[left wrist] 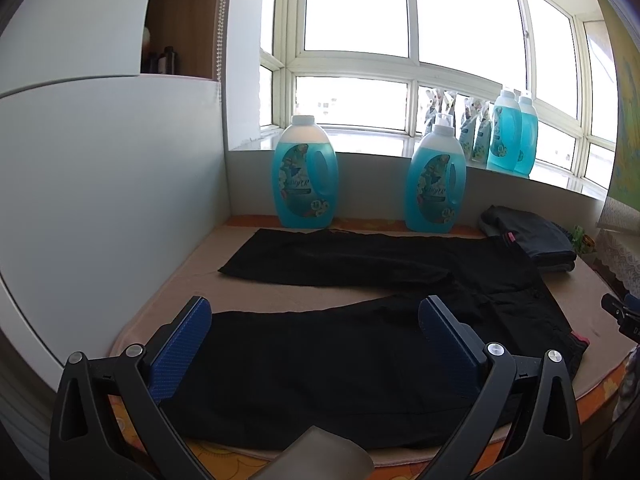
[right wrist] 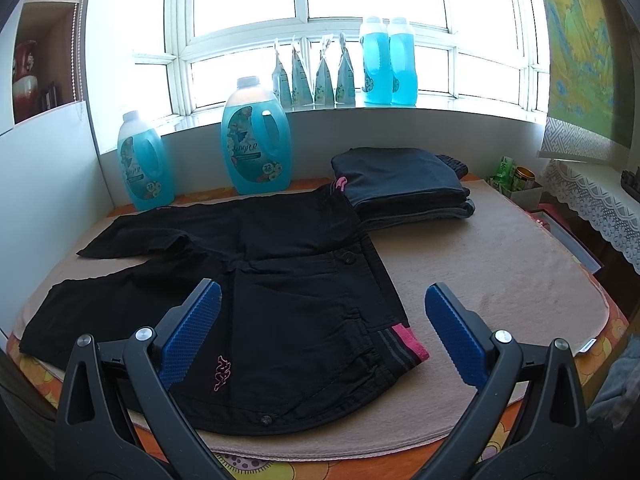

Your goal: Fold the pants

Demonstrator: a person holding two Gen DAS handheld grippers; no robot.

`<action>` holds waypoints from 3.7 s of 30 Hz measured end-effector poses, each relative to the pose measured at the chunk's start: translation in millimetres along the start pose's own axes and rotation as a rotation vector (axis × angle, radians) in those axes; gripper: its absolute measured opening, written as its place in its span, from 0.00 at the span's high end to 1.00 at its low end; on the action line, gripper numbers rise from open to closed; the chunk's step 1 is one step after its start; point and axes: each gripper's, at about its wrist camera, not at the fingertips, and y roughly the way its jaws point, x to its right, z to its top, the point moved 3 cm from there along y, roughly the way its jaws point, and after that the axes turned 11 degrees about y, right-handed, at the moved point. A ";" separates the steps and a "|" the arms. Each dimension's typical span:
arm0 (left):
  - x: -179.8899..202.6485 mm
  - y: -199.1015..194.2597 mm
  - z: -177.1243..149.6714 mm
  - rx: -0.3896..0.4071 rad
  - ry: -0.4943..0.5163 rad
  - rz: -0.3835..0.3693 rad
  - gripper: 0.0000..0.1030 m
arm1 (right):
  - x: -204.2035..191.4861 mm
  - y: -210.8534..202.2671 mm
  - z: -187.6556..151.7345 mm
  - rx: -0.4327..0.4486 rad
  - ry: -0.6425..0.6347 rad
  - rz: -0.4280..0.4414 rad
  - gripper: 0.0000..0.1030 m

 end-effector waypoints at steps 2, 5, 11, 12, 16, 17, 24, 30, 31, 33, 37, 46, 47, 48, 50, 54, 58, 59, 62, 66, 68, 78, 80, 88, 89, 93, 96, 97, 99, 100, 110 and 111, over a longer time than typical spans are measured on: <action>0.2 0.2 0.0 0.000 0.000 -0.002 0.00 | 0.0 -0.1 0.0 0.000 0.000 0.001 0.00; 0.6 0.2 0.2 0.000 0.000 -0.001 0.00 | -0.5 -0.1 -0.2 0.001 0.000 0.001 0.00; 2.3 -0.4 -0.2 -0.001 0.000 -0.001 0.00 | -0.7 -0.6 -0.4 0.000 0.000 0.001 0.00; 2.5 -0.5 -0.2 0.000 0.001 -0.001 0.00 | -0.7 -0.4 -0.1 0.000 0.000 0.001 0.00; 2.5 -0.5 -0.2 0.000 0.000 -0.002 0.00 | -1.1 -1.1 0.2 -0.001 -0.001 0.003 0.00; 2.5 -0.5 -0.3 0.000 0.000 -0.001 0.00 | -1.2 -1.1 0.1 -0.001 -0.001 0.004 0.00; 3.2 -0.6 -0.5 -0.001 0.000 -0.002 0.00 | -3.3 -1.2 -0.3 -0.003 -0.003 0.005 0.00; 1.8 1.0 -1.5 -0.006 -0.004 -0.004 0.00 | -5.5 0.4 -0.1 -0.007 -0.006 0.006 0.00; 1.0 1.6 -1.6 -0.007 -0.006 -0.005 0.00 | -6.7 1.2 -0.6 -0.007 -0.009 0.006 0.00; 0.8 1.9 -1.9 -0.007 -0.005 -0.004 0.00 | -6.9 1.4 -0.7 -0.008 -0.008 0.006 0.00; -1.1 3.9 -2.4 -0.011 -0.005 -0.007 0.00 | -7.5 2.5 -1.3 -0.010 -0.009 0.007 0.00; -4.6 11.2 -3.9 -0.021 -0.007 -0.005 0.00 | -7.2 6.0 -2.8 -0.016 -0.014 0.005 0.00; -5.9 12.5 -4.2 -0.022 -0.007 -0.003 0.00 | -7.3 7.7 -3.4 -0.018 -0.016 0.004 0.00; -7.3 14.0 -4.5 -0.024 -0.006 -0.003 0.00 | -7.6 9.1 -3.5 -0.020 -0.017 0.003 0.00; -10.5 18.2 -4.9 -0.030 -0.006 0.003 0.00 | -8.3 12.5 -3.3 -0.024 -0.018 0.002 0.00; -16.4 24.7 -6.9 -0.034 0.003 -0.001 0.00 | -9.2 17.7 -2.4 -0.027 -0.022 0.013 0.00; -23.0 31.8 -12.2 -0.049 0.018 0.024 0.00 | -12.2 23.3 -4.2 -0.037 -0.046 0.033 0.00; -26.1 34.2 -14.2 -0.056 0.016 0.025 0.00 | -13.6 24.6 -5.2 -0.041 -0.058 0.043 0.00; -35.3 39.4 -21.0 -0.081 0.013 0.028 0.00 | -21.6 27.6 -12.5 -0.065 -0.116 0.084 0.00; -45.8 42.1 -30.4 -0.103 0.023 0.059 0.04 | -33.2 30.1 -23.7 -0.089 -0.201 0.109 0.00; -50.3 43.9 -36.1 -0.117 0.016 0.060 0.08 | -38.1 31.8 -28.3 -0.101 -0.227 0.125 0.00; -70.9 52.8 -72.1 -0.228 -0.032 0.006 0.27 | -85.3 31.8 -79.0 -0.220 -0.439 0.280 0.05; -73.0 54.2 -79.8 -0.247 -0.044 -0.005 0.31 | -96.2 33.6 -93.7 -0.272 -0.473 0.326 0.11; -78.0 57.0 -105.2 -0.313 -0.086 -0.047 0.45 | -132.2 40.4 -141.7 -0.412 -0.633 0.430 0.33; -78.7 56.7 -107.2 -0.316 -0.092 -0.051 0.45 | -135.4 41.4 -145.3 -0.418 -0.648 0.431 0.35; -81.1 55.9 -112.1 -0.316 -0.102 -0.061 0.48 | -141.6 45.6 -149.3 -0.446 -0.656 0.447 0.37; -82.2 56.5 -113.5 -0.315 -0.109 -0.067 0.49 | -144.5 48.8 -153.2 -0.458 -0.672 0.440 0.42; -82.5 56.7 -114.1 -0.316 -0.111 -0.070 0.49 | -144.1 48.7 -153.0 -0.464 -0.667 0.445 0.43; -81.5 57.3 -114.6 -0.317 -0.110 -0.076 0.49 | -144.9 50.4 -152.4 -0.476 -0.666 0.451 0.44; -81.0 57.3 -114.8 -0.317 -0.108 -0.078 0.49 | -145.8 50.9 -152.1 -0.483 -0.670 0.458 0.45; -74.3 49.6 -115.2 -0.310 -0.069 -0.118 0.49 | -165.7 48.6 -145.0 -0.503 -0.748 0.494 0.92; -70.8 47.9 -114.6 -0.308 -0.050 -0.123 0.48 | -167.0 50.1 -141.5 -0.497 -0.744 0.491 0.93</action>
